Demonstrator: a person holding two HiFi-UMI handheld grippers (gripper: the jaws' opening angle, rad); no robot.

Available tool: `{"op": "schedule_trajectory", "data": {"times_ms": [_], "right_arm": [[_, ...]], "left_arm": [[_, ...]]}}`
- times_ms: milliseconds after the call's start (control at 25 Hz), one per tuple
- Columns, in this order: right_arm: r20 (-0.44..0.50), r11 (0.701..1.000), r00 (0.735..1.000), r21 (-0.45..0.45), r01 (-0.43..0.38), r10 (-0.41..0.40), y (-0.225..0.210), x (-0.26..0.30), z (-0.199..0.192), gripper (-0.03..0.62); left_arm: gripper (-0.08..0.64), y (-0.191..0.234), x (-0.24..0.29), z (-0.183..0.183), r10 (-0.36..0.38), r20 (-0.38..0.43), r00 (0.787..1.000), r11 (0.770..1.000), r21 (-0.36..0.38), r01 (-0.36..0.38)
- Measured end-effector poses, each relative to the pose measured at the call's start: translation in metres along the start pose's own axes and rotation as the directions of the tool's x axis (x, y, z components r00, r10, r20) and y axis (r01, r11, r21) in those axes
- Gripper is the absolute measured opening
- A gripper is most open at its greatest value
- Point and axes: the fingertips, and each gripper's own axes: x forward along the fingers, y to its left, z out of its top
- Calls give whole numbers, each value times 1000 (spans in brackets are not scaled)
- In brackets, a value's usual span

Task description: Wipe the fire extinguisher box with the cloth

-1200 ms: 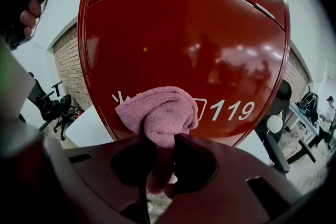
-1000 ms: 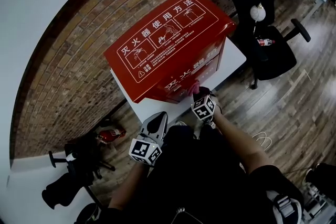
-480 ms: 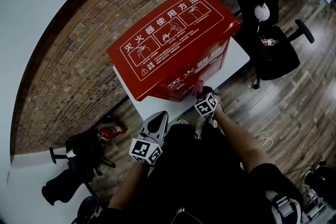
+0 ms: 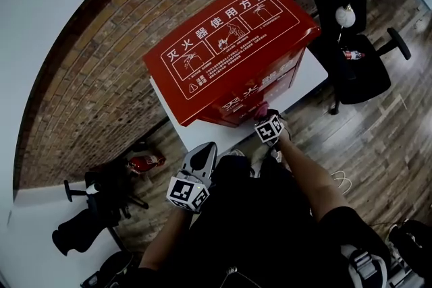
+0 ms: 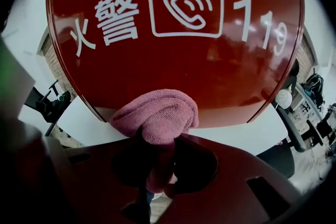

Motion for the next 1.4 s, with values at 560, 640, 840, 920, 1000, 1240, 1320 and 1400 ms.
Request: {"op": "schedule_trajectory", "data": {"times_ms": [560,640,840,920,1000,1240,1320,1400], "right_arm": [[-47,1000,999,-4,17,-17,4,18,-11,84],[-33,1000,999,-8,11,-11,9,18,-10,83],[-37,999,999,-38,-17,16,31,17,-10,84],[-38,999,999,-45,-28,27,40,17,-10,84],[-39,999,999,-41,-36,34,48,17,-10,84],[-46,998,998,-34,-49,48,65,19,-9,84],[-54,998,997,-28,-50,48,68,20,-9,84],[-55,998,997,-21,-51,50,68,20,-9,84]], "left_arm": [[20,12,-14,-1,28,-10,1000,1000,-6,-28],[20,13,-13,2,23,-7,1000,1000,-4,-23],[20,13,-12,-2,10,-19,1000,1000,1,-10],[20,14,-13,-3,6,-23,1000,1000,-1,-6],[20,15,-13,-2,4,-21,1000,1000,4,-4],[20,20,-17,-4,4,-12,1000,1000,2,-4],[20,20,-18,-4,6,-12,1000,1000,0,-6],[20,21,-19,-5,8,-13,1000,1000,-3,-8]]}}
